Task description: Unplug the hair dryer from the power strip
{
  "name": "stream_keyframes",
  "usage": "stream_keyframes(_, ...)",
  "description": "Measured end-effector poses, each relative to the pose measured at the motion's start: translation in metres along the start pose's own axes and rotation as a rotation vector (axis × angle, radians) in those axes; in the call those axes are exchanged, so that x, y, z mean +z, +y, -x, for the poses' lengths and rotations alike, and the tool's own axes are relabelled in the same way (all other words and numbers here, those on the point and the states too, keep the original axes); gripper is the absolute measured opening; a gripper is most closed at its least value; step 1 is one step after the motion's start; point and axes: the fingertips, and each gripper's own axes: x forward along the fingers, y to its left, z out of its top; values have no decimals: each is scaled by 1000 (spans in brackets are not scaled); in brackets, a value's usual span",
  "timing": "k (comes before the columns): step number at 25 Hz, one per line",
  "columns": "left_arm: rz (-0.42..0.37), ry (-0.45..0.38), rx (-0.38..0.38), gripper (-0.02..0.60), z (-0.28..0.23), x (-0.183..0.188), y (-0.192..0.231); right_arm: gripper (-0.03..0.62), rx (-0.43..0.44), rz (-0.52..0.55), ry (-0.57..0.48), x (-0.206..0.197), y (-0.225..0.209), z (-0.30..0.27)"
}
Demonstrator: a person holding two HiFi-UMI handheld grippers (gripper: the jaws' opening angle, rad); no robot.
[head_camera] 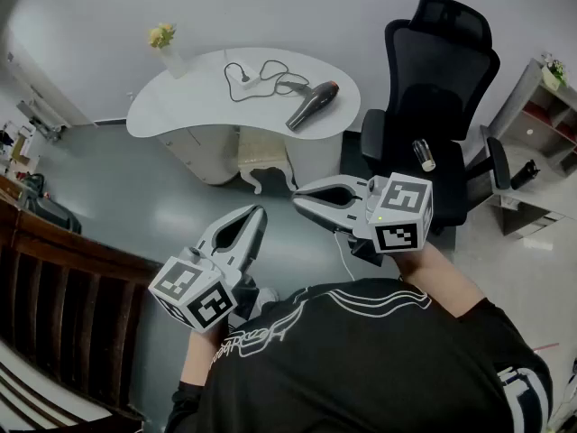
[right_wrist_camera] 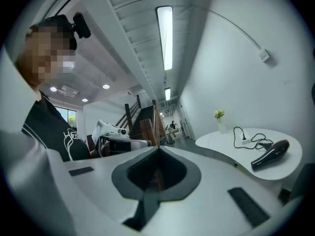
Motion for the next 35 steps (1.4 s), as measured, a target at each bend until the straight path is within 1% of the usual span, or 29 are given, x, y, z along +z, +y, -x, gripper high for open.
stream_keyframes(9,-7,12,5,3,-6,-5,0,-3,-2,-16,3,-8,-5,3)
stream_keyframes(14,0,29,7,3,-13,-9,-3,-3,2,-43,2,-9,-8,7)
stream_keyframes(21,-11,46,22,3,-13,-9,0,-3,-6,-47,-9,-7,-14,7)
stream_keyframes(26,-1,59,33,3,-15,-9,13,-3,-24,-60,-16,-6,-25,1)
stream_keyframes(30,39,65,37,3,-19,-12,29,-3,-35,-97,-1,-11,-38,-4)
stream_keyframes(35,84,88,26,3,-28,-21,62,-3,-71,-143,7,-20,-65,-23)
